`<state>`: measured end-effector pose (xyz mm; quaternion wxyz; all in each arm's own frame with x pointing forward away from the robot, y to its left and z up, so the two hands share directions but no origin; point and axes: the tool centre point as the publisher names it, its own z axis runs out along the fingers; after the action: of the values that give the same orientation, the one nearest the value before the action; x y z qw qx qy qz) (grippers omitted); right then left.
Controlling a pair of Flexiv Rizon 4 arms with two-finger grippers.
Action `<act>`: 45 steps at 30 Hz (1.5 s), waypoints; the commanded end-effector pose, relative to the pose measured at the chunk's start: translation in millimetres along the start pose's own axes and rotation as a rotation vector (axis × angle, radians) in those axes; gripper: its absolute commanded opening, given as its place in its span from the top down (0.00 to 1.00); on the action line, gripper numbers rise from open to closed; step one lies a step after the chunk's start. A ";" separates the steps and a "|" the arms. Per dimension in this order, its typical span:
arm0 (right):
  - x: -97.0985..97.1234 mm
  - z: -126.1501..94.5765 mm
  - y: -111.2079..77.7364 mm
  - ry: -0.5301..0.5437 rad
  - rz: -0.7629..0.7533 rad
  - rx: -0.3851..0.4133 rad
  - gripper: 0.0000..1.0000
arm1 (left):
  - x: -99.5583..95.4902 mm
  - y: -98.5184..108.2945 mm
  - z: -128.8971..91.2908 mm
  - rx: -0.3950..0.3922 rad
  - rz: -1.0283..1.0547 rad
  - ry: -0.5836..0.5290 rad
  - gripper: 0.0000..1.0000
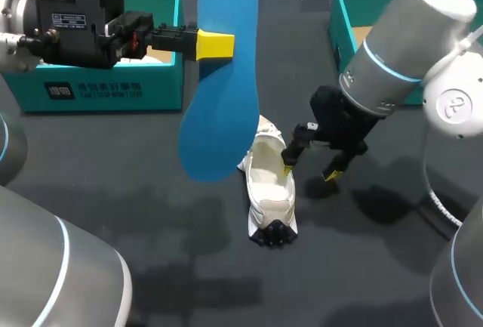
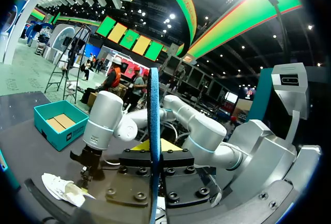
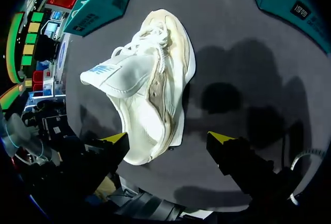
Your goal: Take the shoe out of the shoebox, open the shoe tongue, remove and reinsert the insole, then place the shoe into the shoebox
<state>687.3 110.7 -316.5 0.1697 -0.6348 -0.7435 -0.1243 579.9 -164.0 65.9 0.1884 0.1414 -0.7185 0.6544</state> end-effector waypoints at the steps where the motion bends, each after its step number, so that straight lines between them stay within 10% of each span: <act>1: -3.9 -4.6 -6.5 0.010 0.000 -0.010 0.00 | -0.6 0.5 0.7 -0.001 0.000 0.000 1.00; 15: -2.4 -57.1 -7.7 0.500 -0.157 -0.245 0.00 | -0.6 0.5 0.7 -0.001 0.000 0.000 1.00; 45: 23.9 -103.9 18.1 0.698 -0.120 -0.185 0.00 | -0.6 0.5 0.7 -0.001 0.000 0.000 1.00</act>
<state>709.8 91.5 -211.8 0.3476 -0.5219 -0.6612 -0.4118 579.9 -164.0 65.9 0.1883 0.1414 -0.7185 0.6544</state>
